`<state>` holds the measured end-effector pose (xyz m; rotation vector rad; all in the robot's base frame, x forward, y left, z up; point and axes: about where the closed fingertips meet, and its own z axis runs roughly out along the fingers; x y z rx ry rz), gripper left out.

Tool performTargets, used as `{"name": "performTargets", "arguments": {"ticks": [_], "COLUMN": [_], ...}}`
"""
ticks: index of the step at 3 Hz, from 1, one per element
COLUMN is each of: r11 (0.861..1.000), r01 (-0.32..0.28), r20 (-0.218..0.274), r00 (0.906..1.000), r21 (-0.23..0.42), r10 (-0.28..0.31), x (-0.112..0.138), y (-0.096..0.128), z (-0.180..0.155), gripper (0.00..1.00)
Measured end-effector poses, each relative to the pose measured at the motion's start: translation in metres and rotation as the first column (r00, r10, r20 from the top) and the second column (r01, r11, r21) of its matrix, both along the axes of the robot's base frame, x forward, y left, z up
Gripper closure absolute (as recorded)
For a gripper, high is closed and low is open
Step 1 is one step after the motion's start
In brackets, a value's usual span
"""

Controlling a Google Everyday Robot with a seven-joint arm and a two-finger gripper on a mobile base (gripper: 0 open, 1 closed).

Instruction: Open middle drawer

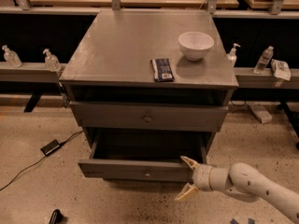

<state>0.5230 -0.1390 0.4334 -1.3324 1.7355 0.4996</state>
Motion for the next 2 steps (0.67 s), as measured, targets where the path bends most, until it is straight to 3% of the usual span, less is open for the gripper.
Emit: {"name": "performTargets", "arguments": {"ticks": [1,2], "r11": [0.995,0.979], "r01": [-0.084,-0.160], "r20": [0.069,0.147], "r00": [0.9937,0.9730], "r21": [-0.059,-0.125], "r10": [0.088,0.178], "x": [0.025,0.053], "y": [0.025,0.051], "z": [0.031,0.068], "gripper": [0.00,0.00]}}
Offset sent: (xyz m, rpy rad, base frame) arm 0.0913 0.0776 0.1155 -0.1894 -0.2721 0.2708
